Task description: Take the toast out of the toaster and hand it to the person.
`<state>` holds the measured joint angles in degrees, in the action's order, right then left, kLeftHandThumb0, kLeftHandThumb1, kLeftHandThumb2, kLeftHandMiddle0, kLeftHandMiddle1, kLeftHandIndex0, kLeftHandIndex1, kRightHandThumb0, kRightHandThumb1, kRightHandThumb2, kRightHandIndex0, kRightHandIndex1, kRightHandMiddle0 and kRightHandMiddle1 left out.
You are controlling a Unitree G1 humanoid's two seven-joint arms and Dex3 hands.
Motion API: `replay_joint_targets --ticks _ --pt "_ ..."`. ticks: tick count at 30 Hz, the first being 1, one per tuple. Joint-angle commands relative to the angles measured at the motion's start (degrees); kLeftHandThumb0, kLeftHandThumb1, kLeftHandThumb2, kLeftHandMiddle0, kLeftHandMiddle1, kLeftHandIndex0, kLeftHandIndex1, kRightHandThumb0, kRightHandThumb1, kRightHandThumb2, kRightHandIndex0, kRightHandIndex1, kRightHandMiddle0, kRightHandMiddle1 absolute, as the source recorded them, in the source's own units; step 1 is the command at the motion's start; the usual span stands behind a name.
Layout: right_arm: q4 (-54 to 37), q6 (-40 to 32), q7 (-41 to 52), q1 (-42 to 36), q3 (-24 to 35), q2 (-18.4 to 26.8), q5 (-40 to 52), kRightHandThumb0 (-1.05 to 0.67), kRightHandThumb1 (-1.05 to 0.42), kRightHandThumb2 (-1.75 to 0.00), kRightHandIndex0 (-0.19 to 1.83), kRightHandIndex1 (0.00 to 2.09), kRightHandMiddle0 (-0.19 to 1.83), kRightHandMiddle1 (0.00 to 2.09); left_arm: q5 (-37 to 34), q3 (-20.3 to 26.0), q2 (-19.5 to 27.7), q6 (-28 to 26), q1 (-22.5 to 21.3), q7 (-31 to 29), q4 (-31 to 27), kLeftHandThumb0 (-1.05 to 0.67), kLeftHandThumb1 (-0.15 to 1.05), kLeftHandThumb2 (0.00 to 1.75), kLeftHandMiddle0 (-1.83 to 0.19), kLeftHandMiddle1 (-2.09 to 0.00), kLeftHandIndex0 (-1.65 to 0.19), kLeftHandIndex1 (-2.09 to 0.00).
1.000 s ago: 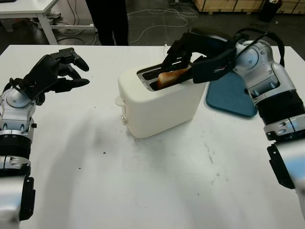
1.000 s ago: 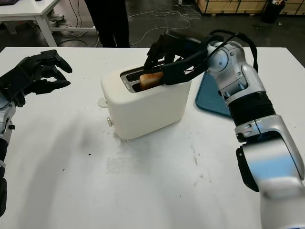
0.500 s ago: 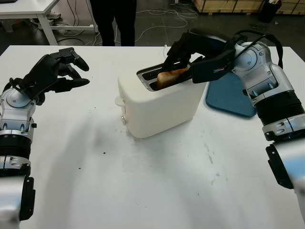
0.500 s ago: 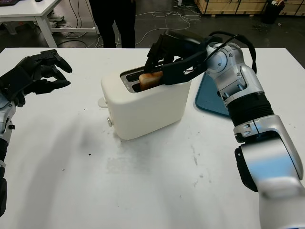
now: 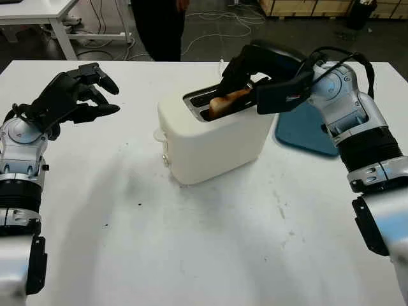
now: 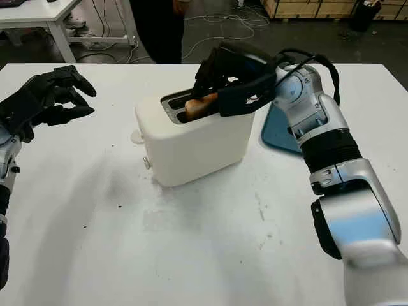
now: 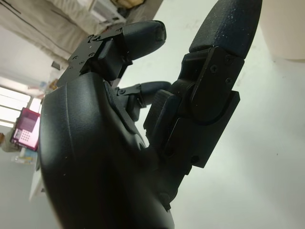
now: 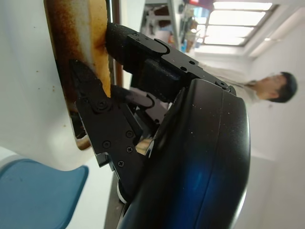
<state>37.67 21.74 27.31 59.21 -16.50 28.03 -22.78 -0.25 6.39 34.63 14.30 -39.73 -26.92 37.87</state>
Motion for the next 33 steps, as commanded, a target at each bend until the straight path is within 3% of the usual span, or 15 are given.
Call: replay_joint_targets --ticks 1,5,6,9,10,11,12,14,26,33 --pt "1.58 1.05 0.15 0.63 -0.82 0.34 -1.01 -0.09 -0.73 -0.01 1.12 0.76 1.33 0.11 0.16 0.10 0.28 0.07 -0.28 0.45 -0.54 -1.05 0.84 0.00 -0.34 -1.59 -0.37 -1.48" --pt "2.72 2.37 -0.45 0.98 -0.49 0.46 -1.04 -0.15 -0.75 -0.01 1.04 0.99 1.31 0.11 -0.24 0.21 0.25 0.21 -0.43 0.02 -0.24 -1.05 0.83 0.00 -0.34 -1.59 -0.36 -1.48" --pt "2.85 2.27 -0.95 0.97 -0.32 0.38 -1.06 -0.19 -0.78 -0.01 0.99 1.17 1.28 0.10 -0.08 0.14 0.27 0.35 -0.45 0.12 -0.20 -1.05 0.83 0.00 -0.34 -1.59 -0.37 -1.48" --pt "3.69 4.28 -4.95 1.10 -0.84 0.71 -3.18 -0.35 -0.90 -0.07 0.96 1.32 1.27 0.11 -0.10 0.14 0.25 0.62 -0.52 0.08 -0.01 -1.05 0.83 0.00 -0.33 -1.59 -0.36 -1.48" --pt "4.23 5.58 -7.40 1.28 -1.46 1.05 -5.01 -0.40 -0.91 -0.13 0.96 1.51 1.24 0.47 0.16 0.03 0.33 0.88 -0.51 0.23 0.03 -1.05 0.83 0.00 -0.33 -1.60 -0.36 -1.48" --pt "4.63 6.26 -9.66 1.48 -2.08 1.32 -6.93 -0.44 -0.92 -0.26 1.02 1.65 1.01 1.22 0.36 -0.06 0.39 1.08 -0.51 0.35 0.07 -1.05 0.84 0.01 -0.33 -1.60 -0.36 -1.48" --pt "5.09 6.76 -11.45 1.68 -2.60 1.51 -8.48 -0.46 -0.92 -0.32 1.05 1.69 0.93 1.48 0.46 -0.10 0.44 1.20 -0.51 0.39 0.08 -1.05 0.84 0.01 -0.33 -1.60 -0.36 -1.49" --pt "6.10 8.12 -13.76 1.98 -3.29 1.72 -10.21 -0.46 -0.92 -0.38 1.08 1.73 0.86 1.69 0.10 0.04 0.35 0.65 -0.56 0.15 0.02 -1.05 0.84 0.00 -0.32 -1.60 -0.36 -1.49" --pt "8.12 11.69 -18.56 3.90 -2.26 2.11 -10.36 -0.38 -0.92 -0.40 1.04 1.75 0.74 1.75 0.08 0.03 0.34 0.18 -0.49 0.15 -0.13 -1.05 0.83 0.00 -0.34 -1.60 -0.37 -1.48" --pt "13.00 10.75 -19.12 9.79 3.51 2.26 -4.87 -0.36 -0.92 -0.35 0.98 1.75 0.68 1.73 0.27 -0.12 0.49 0.83 -0.67 -0.05 0.35 -1.05 0.84 0.00 -0.32 -1.61 -0.35 -1.50"
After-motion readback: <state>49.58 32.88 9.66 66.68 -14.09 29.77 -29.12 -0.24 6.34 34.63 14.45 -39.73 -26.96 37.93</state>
